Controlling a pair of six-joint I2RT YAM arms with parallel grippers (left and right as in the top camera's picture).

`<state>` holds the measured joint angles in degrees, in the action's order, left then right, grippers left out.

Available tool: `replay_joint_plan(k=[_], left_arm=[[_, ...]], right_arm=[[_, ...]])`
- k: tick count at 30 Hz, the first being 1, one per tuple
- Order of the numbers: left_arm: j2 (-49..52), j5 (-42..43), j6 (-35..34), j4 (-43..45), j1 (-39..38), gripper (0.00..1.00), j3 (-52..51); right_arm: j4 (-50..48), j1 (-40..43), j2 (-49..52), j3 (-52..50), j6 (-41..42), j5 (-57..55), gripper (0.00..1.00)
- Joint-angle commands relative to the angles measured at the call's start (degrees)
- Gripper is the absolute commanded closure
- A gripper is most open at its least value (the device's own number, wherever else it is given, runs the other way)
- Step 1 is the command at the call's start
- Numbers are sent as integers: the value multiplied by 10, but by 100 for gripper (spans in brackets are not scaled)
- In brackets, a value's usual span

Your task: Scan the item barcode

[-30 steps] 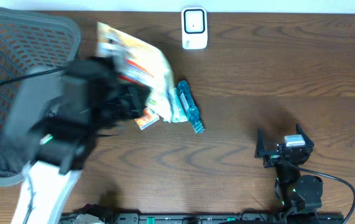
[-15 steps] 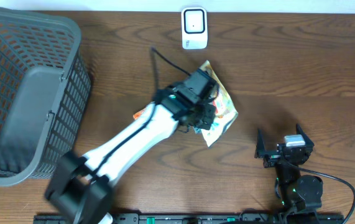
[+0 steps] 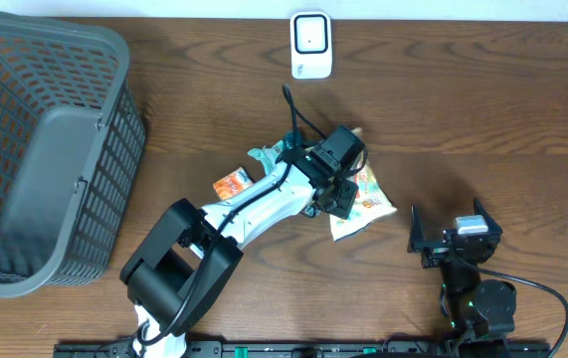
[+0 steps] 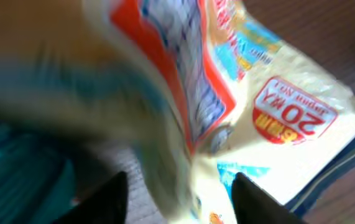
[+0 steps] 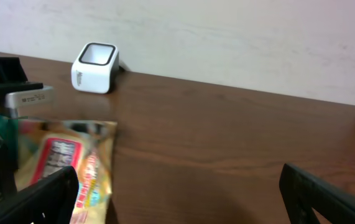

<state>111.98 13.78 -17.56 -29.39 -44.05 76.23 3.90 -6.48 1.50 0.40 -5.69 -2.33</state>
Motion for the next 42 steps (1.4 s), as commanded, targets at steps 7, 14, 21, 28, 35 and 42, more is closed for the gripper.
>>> replay_joint_plan(k=[7, 14, 21, 28, 35, 42], left_arm=[[-65, -50, -3, -5, 1, 41, 6], [-174, -69, 32, -18, 1, 36, 8], [-312, -300, 82, -12, 1, 28, 17], [-432, -494, 127, 182, 6, 22, 31], [-508, -490, 274, 340, 6, 14, 31], [-516, -588, 429, 259, 6, 14, 31]], right_arm=[[2, -1, -1, -1, -6, -3, 1], [2, -1, -1, -1, -6, -3, 1], [2, -1, -1, -1, -6, -3, 1], [2, -1, -1, -1, -6, -3, 1], [2, -1, -1, -1, -6, -3, 1], [2, -1, -1, -1, -6, -3, 1]])
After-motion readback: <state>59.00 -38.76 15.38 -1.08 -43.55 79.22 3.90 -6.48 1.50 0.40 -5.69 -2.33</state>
